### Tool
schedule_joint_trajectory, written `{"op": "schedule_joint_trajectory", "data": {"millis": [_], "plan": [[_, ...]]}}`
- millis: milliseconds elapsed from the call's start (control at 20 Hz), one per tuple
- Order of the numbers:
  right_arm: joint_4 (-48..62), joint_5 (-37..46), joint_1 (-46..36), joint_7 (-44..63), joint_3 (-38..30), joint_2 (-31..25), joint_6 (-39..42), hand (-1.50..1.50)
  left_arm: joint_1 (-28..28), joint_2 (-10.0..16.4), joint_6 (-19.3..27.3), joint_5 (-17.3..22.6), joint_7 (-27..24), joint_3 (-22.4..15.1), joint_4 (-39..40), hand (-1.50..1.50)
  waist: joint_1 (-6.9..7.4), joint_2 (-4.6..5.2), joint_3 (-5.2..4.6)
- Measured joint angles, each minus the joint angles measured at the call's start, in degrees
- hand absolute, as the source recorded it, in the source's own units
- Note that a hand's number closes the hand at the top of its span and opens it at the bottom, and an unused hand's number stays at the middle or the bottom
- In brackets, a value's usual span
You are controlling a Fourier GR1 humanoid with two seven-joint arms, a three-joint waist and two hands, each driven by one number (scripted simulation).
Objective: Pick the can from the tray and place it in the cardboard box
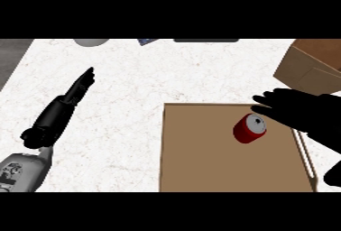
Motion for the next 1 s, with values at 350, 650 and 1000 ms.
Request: {"op": "schedule_joint_trajectory", "data": {"millis": [350, 650, 1000], "plan": [[-1.58, 5.72, 1.27, 5.91, 1.83, 6.89, 3.65, -1.50, -0.14, -2.16, -1.10, -2.26, 0.91, 1.26, -0.44, 0.00, 0.18, 0.07, 0.04], [-1.43, 14.69, 3.00, 6.68, 3.93, 12.29, 2.22, -1.50, -0.23, -2.89, -3.51, -3.10, 0.63, 3.72, 0.30, 0.00, 0.17, 0.11, 0.06], [3.27, 22.49, 2.36, 2.89, 3.66, 15.67, 2.24, -1.50, 0.61, -4.93, -4.76, -5.12, 1.94, 4.92, -1.95, 0.00, 0.28, 0.11, 0.06]]}}
